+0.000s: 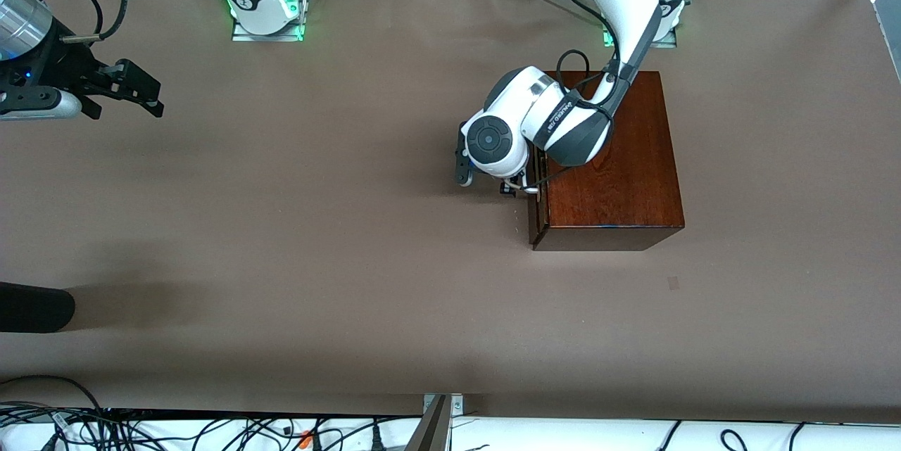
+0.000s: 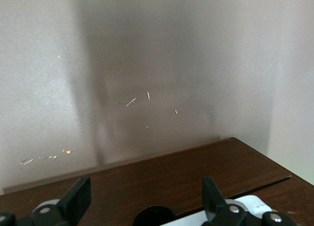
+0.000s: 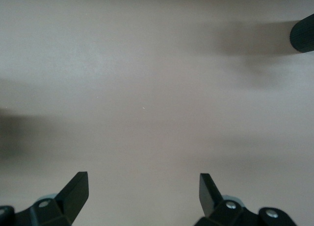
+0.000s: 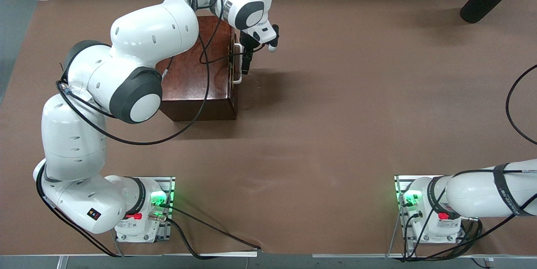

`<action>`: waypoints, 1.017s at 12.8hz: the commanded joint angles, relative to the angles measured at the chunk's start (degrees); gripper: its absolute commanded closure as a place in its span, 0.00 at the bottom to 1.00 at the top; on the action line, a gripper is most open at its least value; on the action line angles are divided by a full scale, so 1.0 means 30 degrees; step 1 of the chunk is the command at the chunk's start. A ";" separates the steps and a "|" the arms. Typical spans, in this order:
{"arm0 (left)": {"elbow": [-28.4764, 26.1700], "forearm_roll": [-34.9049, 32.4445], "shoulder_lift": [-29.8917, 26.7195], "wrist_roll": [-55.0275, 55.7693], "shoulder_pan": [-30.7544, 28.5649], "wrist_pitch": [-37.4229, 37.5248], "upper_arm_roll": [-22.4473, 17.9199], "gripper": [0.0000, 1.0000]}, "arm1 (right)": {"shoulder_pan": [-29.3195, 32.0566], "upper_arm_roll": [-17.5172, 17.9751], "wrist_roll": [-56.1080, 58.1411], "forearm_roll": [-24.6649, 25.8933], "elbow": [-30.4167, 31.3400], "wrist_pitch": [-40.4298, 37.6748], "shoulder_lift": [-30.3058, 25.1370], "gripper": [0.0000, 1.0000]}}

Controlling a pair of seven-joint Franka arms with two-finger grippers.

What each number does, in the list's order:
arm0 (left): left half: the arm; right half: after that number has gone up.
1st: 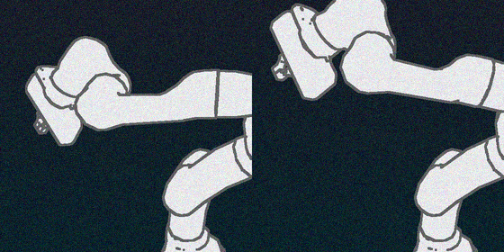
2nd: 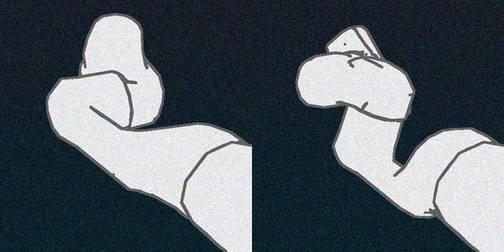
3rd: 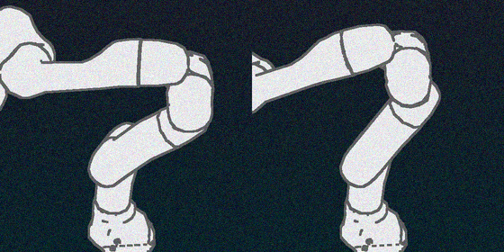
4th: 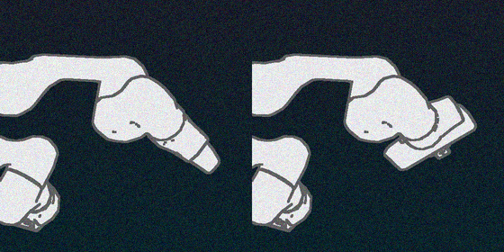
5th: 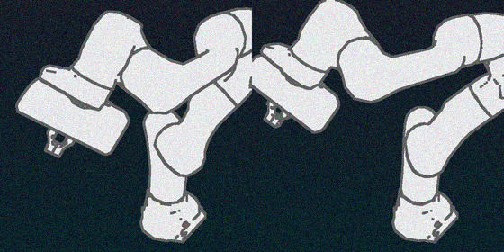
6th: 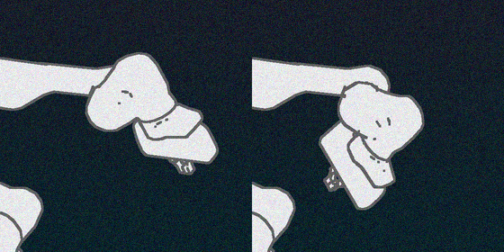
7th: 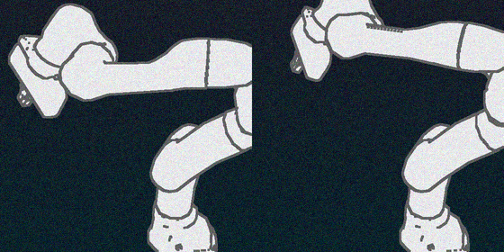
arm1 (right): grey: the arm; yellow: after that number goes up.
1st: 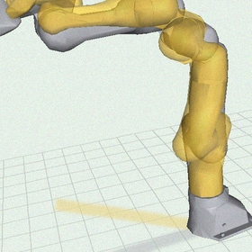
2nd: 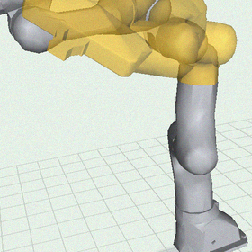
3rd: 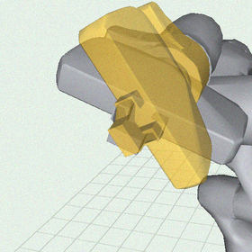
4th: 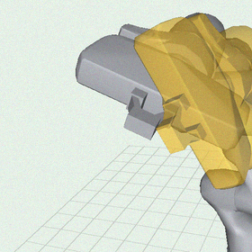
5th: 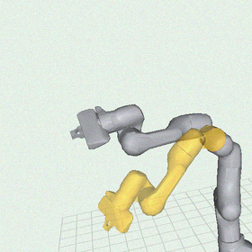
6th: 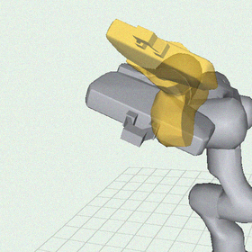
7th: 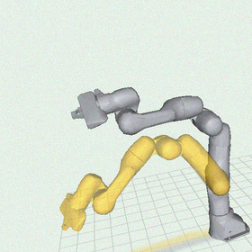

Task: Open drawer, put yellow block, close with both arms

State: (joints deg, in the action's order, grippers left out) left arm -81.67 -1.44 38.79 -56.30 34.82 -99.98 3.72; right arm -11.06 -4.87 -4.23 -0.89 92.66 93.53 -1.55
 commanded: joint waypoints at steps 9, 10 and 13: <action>0.0271 0.1774 -0.5425 1.5503 0.0084 0.3932 0.0048 0.00 | 0.0170 0.0216 -0.0231 0.0149 -0.0183 -0.0093 -0.0012 0.00; 0.0271 0.1246 -0.6098 1.5892 -0.0179 0.4434 -0.0097 0.00 | 0.0170 0.0216 -0.0231 0.0149 -0.0183 -0.0093 -0.0012 0.00; 0.0562 0.1094 -0.7448 1.5780 -0.2427 0.6074 -0.0567 0.00 | 0.0170 0.0216 -0.0231 0.0149 -0.0183 -0.0093 -0.0012 0.00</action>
State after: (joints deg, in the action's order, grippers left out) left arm -79.68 2.45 19.36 -9.24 32.05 -84.35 2.23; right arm -11.06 -4.80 -4.23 -0.89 92.66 93.53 -1.50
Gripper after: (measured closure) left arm 0.000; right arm 0.000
